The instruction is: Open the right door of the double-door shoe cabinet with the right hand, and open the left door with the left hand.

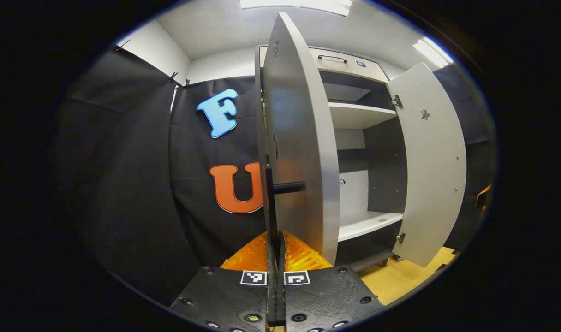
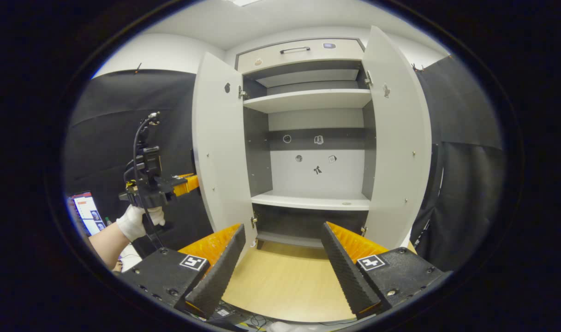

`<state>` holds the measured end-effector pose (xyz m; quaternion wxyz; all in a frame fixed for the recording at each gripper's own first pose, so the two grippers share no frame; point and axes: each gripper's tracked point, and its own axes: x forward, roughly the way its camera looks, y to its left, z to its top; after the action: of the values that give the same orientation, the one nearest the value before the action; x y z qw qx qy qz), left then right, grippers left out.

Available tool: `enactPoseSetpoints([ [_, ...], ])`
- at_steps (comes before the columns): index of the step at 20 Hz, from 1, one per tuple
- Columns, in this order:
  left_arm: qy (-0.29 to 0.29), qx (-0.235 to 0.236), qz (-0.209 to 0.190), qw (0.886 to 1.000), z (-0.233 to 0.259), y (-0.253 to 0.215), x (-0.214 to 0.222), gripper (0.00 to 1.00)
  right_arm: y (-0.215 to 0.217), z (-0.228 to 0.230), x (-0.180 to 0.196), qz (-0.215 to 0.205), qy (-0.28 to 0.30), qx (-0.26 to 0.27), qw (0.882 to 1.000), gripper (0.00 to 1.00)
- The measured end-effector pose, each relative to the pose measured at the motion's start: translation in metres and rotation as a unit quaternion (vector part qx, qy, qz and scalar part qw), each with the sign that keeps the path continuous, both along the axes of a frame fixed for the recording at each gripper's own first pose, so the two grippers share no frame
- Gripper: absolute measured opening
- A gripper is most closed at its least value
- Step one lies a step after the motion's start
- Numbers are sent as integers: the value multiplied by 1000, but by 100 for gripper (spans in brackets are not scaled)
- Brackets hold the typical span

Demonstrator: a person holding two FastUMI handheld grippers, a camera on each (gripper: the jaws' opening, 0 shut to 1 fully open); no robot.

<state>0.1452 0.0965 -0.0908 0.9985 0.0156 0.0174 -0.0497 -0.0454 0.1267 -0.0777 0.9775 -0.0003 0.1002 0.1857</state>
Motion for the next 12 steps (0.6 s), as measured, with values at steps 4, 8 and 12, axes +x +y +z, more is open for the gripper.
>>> enactPoseSetpoints([
  [4, 5, -27, 2, 1000, -3, 25, 2, 0, 2, -2, 2, 1, 1, -3, 1000, 100],
  [8, 9, -12, -18, 1000, -7, 23, 5, 0, 5, -3, 3, 2, 1, -3, 1000, 100],
  [12, 24, -9, -9, 1000, -12, 26, 2, 1, 6, -5, 3, 3, 2, -3, 1000, 100],
])
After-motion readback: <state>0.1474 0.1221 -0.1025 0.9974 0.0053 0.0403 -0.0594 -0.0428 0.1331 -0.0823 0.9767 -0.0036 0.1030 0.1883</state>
